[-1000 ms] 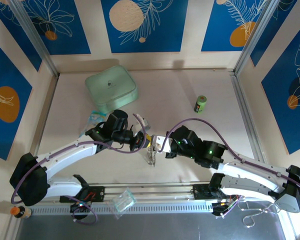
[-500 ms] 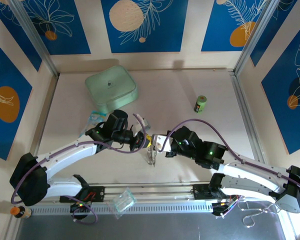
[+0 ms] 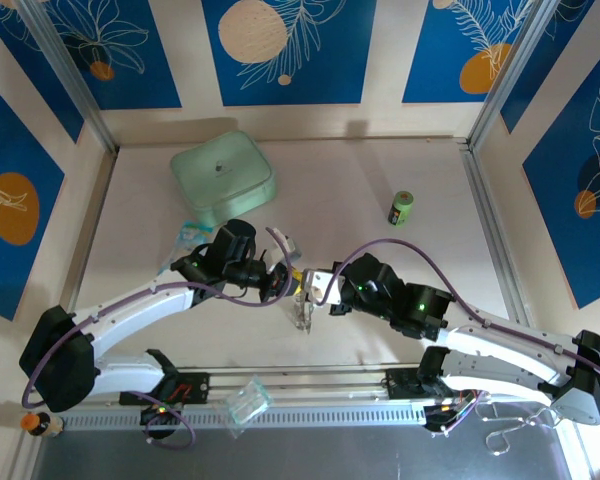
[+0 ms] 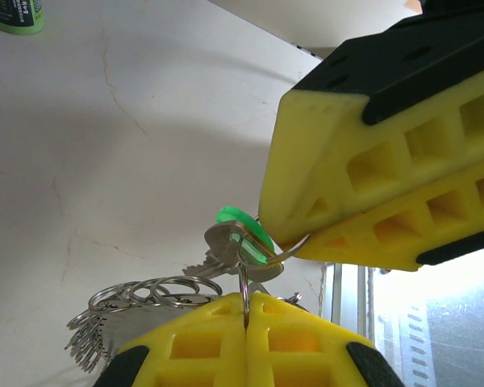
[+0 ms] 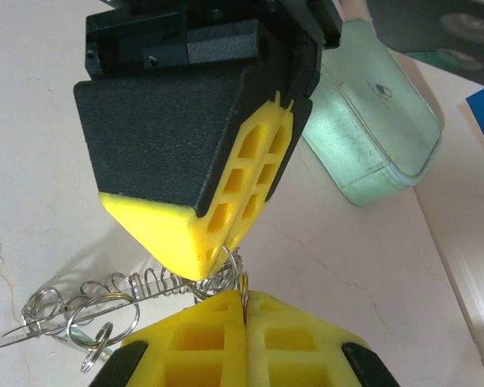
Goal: Put the keys on the keyring
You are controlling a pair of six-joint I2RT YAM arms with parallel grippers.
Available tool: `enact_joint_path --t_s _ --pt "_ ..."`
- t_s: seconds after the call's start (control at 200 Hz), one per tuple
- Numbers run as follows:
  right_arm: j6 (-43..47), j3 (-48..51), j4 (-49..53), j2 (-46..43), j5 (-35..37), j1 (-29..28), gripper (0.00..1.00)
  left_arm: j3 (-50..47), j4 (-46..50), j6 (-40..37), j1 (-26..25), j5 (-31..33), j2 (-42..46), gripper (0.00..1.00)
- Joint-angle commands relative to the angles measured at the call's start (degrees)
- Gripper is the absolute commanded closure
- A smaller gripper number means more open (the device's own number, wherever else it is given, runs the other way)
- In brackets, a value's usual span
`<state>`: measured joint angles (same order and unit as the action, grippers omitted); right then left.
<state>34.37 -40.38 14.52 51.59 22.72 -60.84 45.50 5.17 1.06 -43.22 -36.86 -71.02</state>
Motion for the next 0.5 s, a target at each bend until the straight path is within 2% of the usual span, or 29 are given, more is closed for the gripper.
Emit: enact_joint_path --t_s 0.0,0.495 --pt "0.42 0.41 0.67 -0.35 -1.5 -0.54 1.0 1.7 -0.52 -0.18 0.49 -0.76 -0.17 1.0" --pt "0.85 0.09 3.26 0.46 -3.57 -0.68 1.0 1.7 -0.47 -0.51 0.48 -0.68 -0.18 1.0"
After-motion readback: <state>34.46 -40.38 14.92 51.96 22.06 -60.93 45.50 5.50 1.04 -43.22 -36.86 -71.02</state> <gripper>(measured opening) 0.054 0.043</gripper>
